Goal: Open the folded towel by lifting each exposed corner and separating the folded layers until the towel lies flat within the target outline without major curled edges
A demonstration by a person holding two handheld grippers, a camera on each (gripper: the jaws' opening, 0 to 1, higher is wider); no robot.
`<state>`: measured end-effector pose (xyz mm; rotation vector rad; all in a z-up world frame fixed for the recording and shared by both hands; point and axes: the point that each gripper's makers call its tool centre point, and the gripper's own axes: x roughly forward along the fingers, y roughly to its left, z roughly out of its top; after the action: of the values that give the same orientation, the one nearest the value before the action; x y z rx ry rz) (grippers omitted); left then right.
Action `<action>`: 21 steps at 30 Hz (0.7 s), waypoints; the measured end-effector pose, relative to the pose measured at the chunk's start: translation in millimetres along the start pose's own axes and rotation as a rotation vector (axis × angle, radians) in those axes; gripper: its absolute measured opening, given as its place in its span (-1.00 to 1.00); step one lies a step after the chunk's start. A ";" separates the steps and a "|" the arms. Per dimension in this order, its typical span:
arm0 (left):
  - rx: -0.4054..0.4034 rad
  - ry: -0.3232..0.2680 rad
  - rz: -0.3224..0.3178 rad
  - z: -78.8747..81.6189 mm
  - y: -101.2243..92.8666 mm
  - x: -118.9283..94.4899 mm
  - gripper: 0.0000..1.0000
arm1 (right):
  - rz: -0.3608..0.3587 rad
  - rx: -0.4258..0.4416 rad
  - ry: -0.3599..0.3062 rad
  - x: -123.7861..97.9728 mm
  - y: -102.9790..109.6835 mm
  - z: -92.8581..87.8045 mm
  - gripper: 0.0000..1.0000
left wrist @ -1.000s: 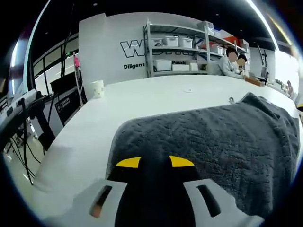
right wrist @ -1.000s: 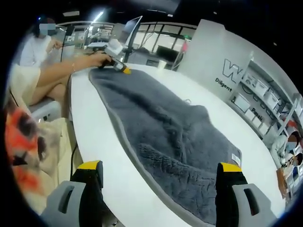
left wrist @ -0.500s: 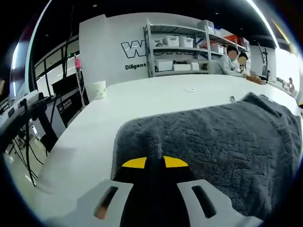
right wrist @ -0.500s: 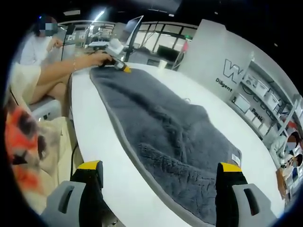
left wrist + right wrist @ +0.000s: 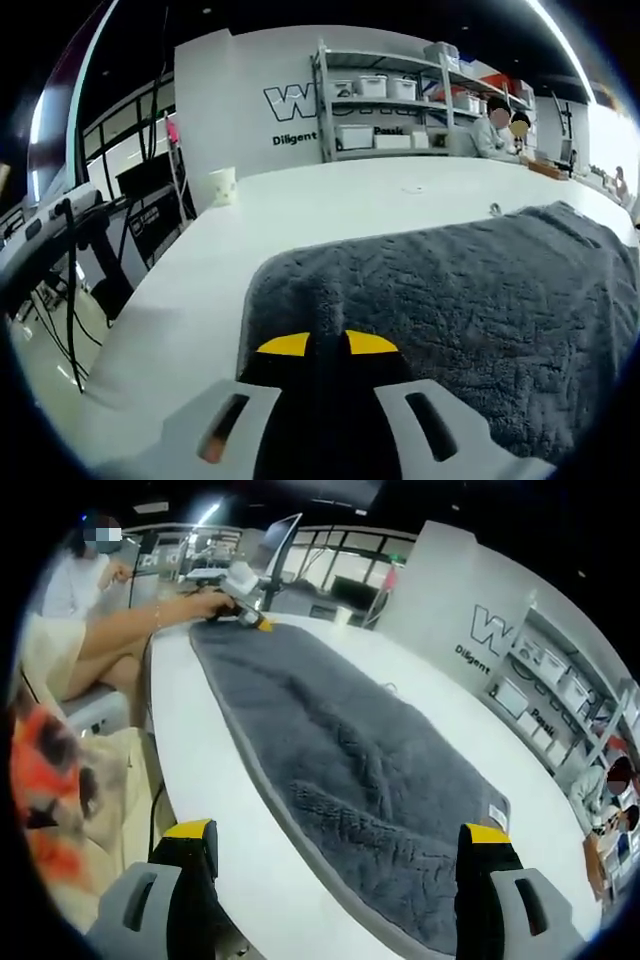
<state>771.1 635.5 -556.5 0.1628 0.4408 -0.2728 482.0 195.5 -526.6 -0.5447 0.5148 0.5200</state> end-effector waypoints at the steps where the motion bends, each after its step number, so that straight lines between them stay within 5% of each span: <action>1: -0.001 0.000 0.003 -0.2 1.4 -0.1 -0.79 | 0.002 -0.001 -0.001 0.2 0.6 0.3 0.99; 14: -0.005 -0.004 0.015 -0.5 6.0 0.2 -0.78 | 0.002 -0.001 -0.001 0.2 1.2 0.2 0.99; 21: -0.085 -0.033 -0.059 -1.6 0.8 -2.6 -0.54 | 0.007 -0.002 0.003 2.3 2.1 -0.1 0.99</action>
<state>768.4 637.2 -556.7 0.0619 0.4247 -0.3131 482.5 197.7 -528.7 -0.5457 0.5196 0.5263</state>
